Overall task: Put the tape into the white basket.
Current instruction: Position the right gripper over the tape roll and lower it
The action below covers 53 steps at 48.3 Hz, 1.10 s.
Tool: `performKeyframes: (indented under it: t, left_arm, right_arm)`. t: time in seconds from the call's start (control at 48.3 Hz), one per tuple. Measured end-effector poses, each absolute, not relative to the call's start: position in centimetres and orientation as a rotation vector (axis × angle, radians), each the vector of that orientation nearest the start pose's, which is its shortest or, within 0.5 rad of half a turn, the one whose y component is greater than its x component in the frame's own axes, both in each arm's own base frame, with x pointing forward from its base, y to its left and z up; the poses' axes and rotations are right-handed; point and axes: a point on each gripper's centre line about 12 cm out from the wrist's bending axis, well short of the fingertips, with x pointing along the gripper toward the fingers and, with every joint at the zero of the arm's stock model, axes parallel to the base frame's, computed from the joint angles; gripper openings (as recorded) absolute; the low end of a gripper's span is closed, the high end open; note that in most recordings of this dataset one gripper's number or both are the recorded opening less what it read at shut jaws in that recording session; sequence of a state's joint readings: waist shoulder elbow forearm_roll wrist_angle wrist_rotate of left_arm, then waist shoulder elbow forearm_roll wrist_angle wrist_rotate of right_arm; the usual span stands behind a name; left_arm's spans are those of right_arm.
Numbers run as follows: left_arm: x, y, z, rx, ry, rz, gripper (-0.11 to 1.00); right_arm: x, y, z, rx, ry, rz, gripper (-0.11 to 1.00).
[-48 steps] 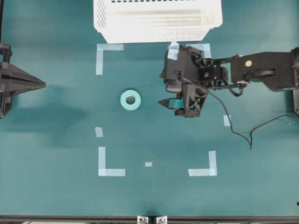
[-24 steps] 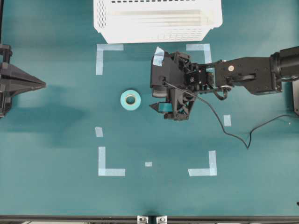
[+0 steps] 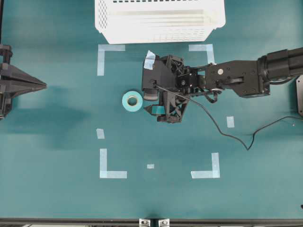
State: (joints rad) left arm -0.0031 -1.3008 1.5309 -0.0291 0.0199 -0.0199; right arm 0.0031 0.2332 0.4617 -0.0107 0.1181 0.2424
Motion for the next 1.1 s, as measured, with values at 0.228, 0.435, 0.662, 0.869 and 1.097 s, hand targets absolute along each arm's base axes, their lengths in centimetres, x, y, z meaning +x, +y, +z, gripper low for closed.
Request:
performKeyframes:
  t: [0.228,0.435,0.662,0.869,1.097]
  left_arm:
    - [13.3,0.0,16.7,-0.049,0.250,0.003,-0.11]
    - [13.3,0.0,16.7,-0.050,0.252,0.003,-0.11]
    - [13.3,0.0,16.7,-0.050,0.252,0.003,-0.11]
    - [13.3,0.0,16.7,-0.050,0.250,0.003,-0.11]
    - [13.3,0.0,16.7,-0.047,0.252,0.002,-0.11]
  right_arm:
    - [44.6,0.1,12.0,0.218,0.819,-0.094,0.97]
    - [45.2,0.2,11.7,0.218,0.819,-0.093,0.97]
    - [45.4,0.3,11.4,0.217,0.822,-0.092,0.97]
    - [45.7,0.3,10.9,0.218,0.830,-0.093,0.97]
    - [46.0,0.3,10.6,0.218,0.833,-0.094,0.97]
